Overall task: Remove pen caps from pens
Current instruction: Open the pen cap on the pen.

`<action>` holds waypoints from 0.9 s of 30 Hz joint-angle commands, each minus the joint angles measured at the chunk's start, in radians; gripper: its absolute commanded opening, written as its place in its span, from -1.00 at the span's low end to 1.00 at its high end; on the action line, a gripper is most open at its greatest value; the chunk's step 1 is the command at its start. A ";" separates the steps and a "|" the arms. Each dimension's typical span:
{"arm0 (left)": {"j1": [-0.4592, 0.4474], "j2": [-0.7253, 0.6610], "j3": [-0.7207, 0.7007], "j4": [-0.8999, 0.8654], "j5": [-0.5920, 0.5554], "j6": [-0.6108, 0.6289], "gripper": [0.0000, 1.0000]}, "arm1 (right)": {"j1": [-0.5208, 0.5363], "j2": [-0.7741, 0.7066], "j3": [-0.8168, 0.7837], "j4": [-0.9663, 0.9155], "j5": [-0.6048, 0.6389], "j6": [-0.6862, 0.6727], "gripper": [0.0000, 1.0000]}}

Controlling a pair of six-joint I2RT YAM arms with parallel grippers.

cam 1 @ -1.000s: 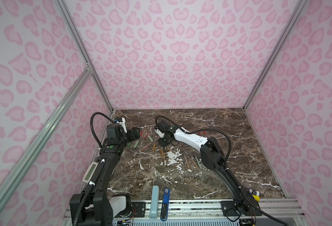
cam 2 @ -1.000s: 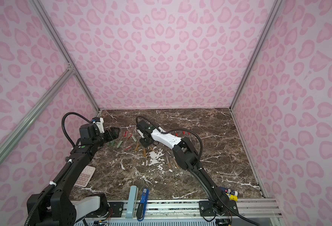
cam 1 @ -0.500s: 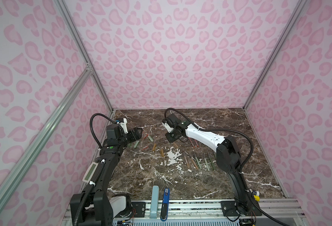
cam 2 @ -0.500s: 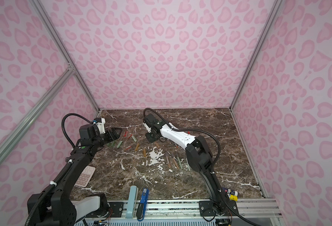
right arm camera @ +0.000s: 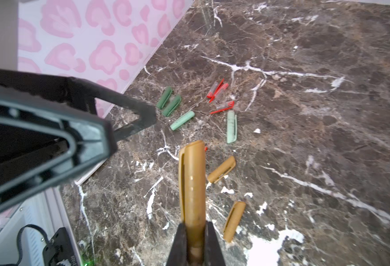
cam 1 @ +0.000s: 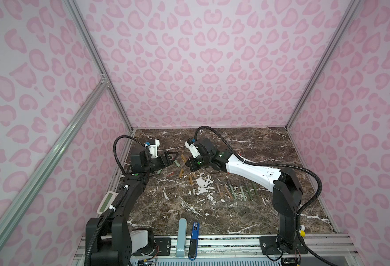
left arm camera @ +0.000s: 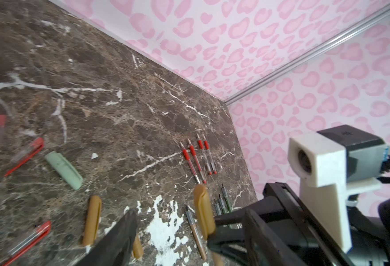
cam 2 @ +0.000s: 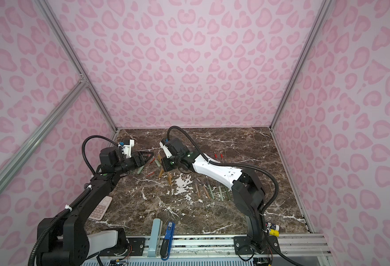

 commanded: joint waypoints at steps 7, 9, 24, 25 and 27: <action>-0.038 0.004 -0.014 0.043 0.035 0.028 0.42 | 0.032 0.010 0.013 0.052 -0.019 0.016 -0.89; -0.038 0.005 -0.010 0.026 0.012 0.042 0.29 | 0.036 0.011 0.015 0.054 -0.011 0.011 -0.89; -0.042 0.005 -0.013 0.002 -0.014 0.041 -0.92 | 0.044 0.012 0.003 0.098 -0.023 0.014 -0.73; -0.041 0.007 -0.007 -0.006 -0.018 0.044 -0.93 | 0.043 0.012 -0.002 0.094 -0.021 0.012 -0.64; -0.039 0.005 0.013 -0.038 -0.020 0.043 -0.93 | 0.042 0.008 -0.016 0.081 -0.025 0.008 -0.52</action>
